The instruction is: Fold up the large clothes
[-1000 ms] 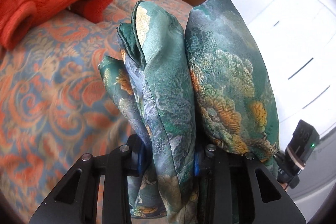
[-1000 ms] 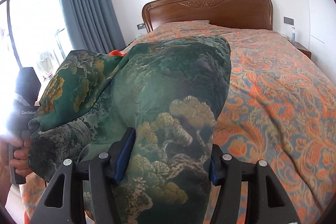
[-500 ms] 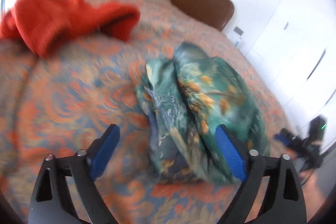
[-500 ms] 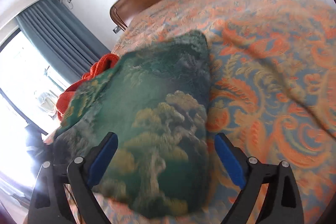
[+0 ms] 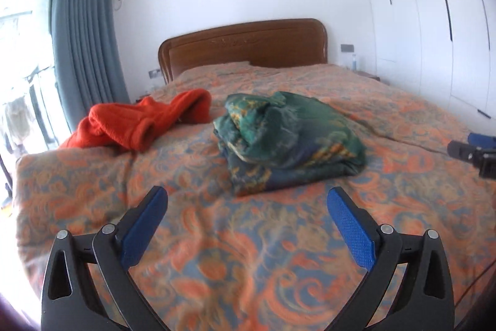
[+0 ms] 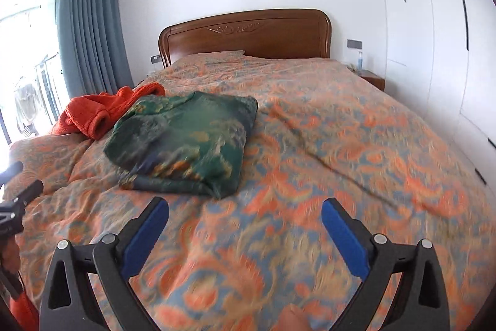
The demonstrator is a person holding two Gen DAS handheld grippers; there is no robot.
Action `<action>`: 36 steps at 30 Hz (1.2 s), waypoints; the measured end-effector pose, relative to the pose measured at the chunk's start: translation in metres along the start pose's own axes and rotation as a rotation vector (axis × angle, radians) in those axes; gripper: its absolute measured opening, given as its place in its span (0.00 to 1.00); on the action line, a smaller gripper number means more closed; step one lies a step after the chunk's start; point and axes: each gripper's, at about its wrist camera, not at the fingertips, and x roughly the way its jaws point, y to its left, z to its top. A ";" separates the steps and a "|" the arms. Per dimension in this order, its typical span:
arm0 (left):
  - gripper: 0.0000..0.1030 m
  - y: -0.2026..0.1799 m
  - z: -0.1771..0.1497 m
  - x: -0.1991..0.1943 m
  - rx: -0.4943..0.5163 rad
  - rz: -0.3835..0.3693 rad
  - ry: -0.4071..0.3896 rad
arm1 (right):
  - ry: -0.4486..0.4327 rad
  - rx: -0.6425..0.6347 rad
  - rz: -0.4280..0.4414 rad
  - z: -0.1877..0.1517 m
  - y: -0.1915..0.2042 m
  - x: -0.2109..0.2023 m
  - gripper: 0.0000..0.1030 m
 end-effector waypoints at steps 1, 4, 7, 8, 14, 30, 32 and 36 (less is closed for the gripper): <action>1.00 -0.002 -0.003 -0.009 -0.009 -0.002 -0.001 | -0.008 -0.001 -0.009 -0.008 0.003 -0.010 0.98; 1.00 -0.004 -0.007 -0.023 -0.022 -0.009 0.024 | -0.074 -0.087 -0.086 -0.026 0.020 -0.037 0.98; 1.00 -0.001 -0.014 -0.029 -0.059 -0.028 0.079 | -0.076 -0.161 -0.128 -0.035 0.038 -0.055 0.98; 1.00 0.000 -0.016 -0.033 -0.079 -0.026 0.092 | -0.072 -0.166 -0.131 -0.035 0.042 -0.061 0.98; 1.00 0.011 -0.020 -0.037 -0.207 -0.060 0.168 | -0.064 -0.142 -0.158 -0.032 0.056 -0.080 0.98; 1.00 -0.005 -0.020 -0.043 -0.157 -0.014 0.254 | 0.012 -0.104 -0.102 -0.044 0.061 -0.091 0.98; 1.00 -0.004 -0.020 -0.045 -0.155 -0.011 0.249 | 0.021 -0.116 -0.099 -0.044 0.067 -0.092 0.98; 1.00 -0.001 -0.019 -0.046 -0.155 -0.010 0.256 | 0.037 -0.132 -0.096 -0.041 0.076 -0.093 0.98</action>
